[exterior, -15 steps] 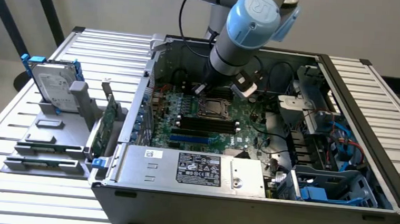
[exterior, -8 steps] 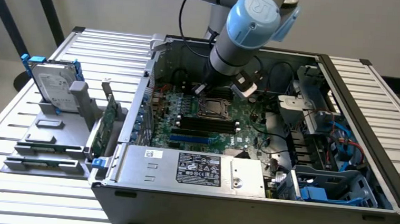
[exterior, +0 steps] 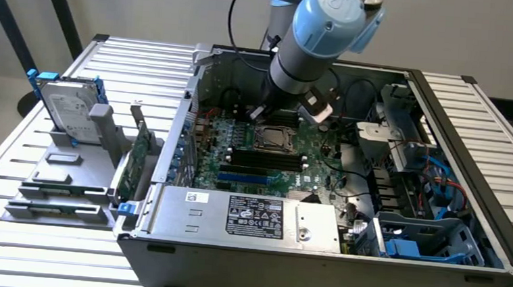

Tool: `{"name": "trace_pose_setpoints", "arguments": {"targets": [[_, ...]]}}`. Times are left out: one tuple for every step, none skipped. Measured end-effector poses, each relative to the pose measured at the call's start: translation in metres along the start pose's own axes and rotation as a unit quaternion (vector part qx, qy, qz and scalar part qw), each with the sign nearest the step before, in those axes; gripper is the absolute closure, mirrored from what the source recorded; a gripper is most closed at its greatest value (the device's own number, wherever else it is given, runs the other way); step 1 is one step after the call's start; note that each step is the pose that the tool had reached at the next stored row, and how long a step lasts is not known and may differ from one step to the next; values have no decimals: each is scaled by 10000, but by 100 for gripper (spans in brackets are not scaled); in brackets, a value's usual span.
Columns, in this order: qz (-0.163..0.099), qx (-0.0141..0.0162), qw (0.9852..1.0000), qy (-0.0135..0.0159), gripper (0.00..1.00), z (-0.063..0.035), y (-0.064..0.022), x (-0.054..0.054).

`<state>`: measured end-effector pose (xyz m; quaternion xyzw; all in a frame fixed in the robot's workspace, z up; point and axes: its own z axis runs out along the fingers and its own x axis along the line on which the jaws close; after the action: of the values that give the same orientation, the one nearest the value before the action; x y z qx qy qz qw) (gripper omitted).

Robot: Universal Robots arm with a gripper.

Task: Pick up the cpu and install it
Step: 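Install the second cpu locking lever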

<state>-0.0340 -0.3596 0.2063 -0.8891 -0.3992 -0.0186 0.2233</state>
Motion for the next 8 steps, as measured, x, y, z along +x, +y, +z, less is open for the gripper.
{"name": "trace_pose_setpoints", "arguments": {"targets": [[0, 0, 10000, 0, 89, -19, 8, -19], [0, 0, 10000, 0, 89, -35, 16, -37], [0, 0, 10000, 0, 89, -49, 21, -55], [0, 0, 10000, 0, 89, -64, 26, -72], [0, 0, 10000, 0, 89, -81, 32, -90], [0, 0, 10000, 0, 89, -99, 38, -107], [0, 0, 10000, 0, 89, -117, 43, -124], [0, 0, 10000, 0, 89, -134, 49, -141]]}}
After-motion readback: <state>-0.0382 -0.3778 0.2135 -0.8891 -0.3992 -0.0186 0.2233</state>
